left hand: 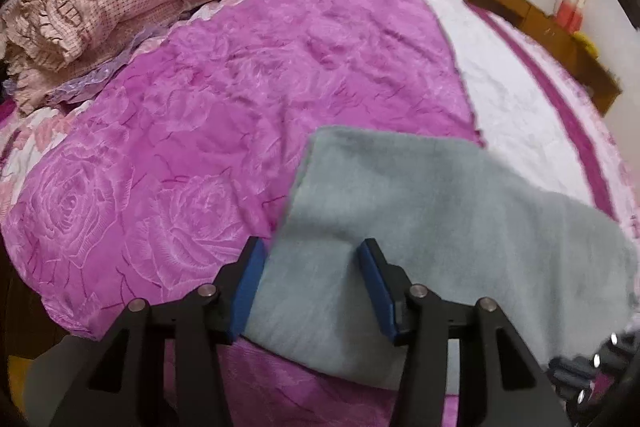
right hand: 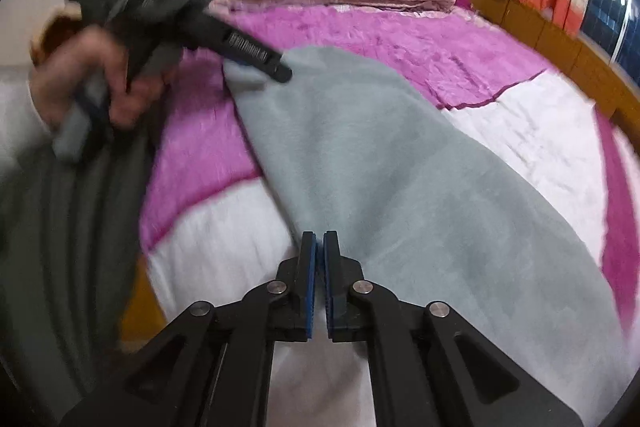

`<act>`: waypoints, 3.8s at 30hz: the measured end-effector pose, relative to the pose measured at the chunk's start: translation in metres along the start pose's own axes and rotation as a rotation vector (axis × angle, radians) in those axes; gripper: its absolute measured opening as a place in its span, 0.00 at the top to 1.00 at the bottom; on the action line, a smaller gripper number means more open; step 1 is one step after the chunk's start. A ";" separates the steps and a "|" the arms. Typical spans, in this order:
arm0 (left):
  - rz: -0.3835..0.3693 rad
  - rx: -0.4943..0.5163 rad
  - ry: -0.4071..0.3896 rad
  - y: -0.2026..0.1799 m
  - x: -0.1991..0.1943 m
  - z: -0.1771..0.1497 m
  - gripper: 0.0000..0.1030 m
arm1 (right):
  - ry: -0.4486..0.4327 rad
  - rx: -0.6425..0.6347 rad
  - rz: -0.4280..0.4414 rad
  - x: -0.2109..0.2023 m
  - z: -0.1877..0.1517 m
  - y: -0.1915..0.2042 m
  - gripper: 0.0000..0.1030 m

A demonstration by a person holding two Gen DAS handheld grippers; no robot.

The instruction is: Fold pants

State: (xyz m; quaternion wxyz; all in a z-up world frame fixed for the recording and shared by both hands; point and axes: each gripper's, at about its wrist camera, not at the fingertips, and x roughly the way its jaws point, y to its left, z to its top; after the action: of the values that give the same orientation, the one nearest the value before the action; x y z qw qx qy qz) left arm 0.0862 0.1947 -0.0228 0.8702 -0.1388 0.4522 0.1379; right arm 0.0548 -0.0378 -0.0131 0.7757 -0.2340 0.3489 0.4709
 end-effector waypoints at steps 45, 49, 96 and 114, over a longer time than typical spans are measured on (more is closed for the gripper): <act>-0.269 0.267 0.015 -0.139 0.030 -0.010 0.49 | 0.354 0.367 0.107 -0.004 0.033 -0.249 0.75; -0.273 0.267 0.004 -0.139 0.029 -0.012 0.49 | 0.625 0.790 0.420 0.045 -0.020 -0.302 0.75; -0.198 0.118 -0.046 -0.064 -0.016 0.031 0.37 | 0.127 0.345 0.124 0.013 0.090 -0.224 0.82; -0.279 -0.051 0.021 0.002 0.012 0.036 0.37 | 0.205 -0.050 0.460 0.135 0.161 -0.102 1.00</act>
State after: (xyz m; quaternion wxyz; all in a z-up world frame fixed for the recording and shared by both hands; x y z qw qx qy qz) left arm 0.1185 0.2109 -0.0130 0.8723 -0.2238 0.4340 0.0256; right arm 0.2398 0.1046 -0.0080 0.6026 -0.2140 0.4579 0.6175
